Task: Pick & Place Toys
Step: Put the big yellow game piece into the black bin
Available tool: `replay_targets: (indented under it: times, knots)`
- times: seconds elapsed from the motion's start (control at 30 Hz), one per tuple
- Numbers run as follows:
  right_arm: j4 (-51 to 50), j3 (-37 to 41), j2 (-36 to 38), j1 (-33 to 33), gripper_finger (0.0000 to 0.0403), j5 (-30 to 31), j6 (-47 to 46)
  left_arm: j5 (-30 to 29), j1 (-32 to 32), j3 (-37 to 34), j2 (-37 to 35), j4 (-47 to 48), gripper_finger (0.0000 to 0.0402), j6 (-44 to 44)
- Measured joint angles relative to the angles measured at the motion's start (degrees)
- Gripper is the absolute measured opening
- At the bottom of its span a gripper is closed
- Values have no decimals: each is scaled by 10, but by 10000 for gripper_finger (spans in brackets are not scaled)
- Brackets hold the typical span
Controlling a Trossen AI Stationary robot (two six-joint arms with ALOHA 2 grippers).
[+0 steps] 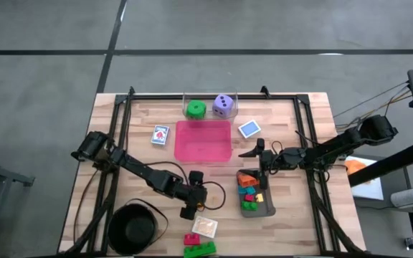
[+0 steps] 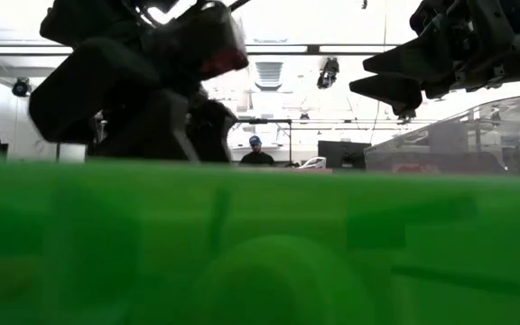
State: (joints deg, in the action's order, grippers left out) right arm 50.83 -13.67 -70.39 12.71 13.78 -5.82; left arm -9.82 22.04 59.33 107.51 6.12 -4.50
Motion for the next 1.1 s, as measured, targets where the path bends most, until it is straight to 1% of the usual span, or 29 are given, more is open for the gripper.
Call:
replay_targets:
  times: [0.2, 0.33, 0.5, 0.57, 0.7, 0.8, 0.93, 1.1]
  knots:
    - [0, 0, 0, 0, 281, 0, 0, -15, 0, 0, -1, -87, 289, 34]
    - [0, 0, 0, 0, 281, 0, 0, -27, -8, 0, -1, -170, 298, 70]
    - [0, 0, 0, 0, 281, 0, 0, -26, -27, 0, 3, -276, 289, 102]
    - [0, 0, 0, 0, 281, 0, 0, -14, -37, -1, 9, -314, 289, 110]
    - [1, 0, 0, 0, 281, 0, 0, 33, -60, 1, 30, -391, 289, 116]
    - [1, 0, 0, 0, 281, 0, 0, 44, -70, 15, 53, -415, 289, 116]
    - [-1, 0, 0, 0, 281, 0, 0, 65, -73, 47, 83, -415, 289, 116]
    - [-4, 0, 0, 0, 281, 0, 0, 69, -73, 101, 124, -387, 289, 129]
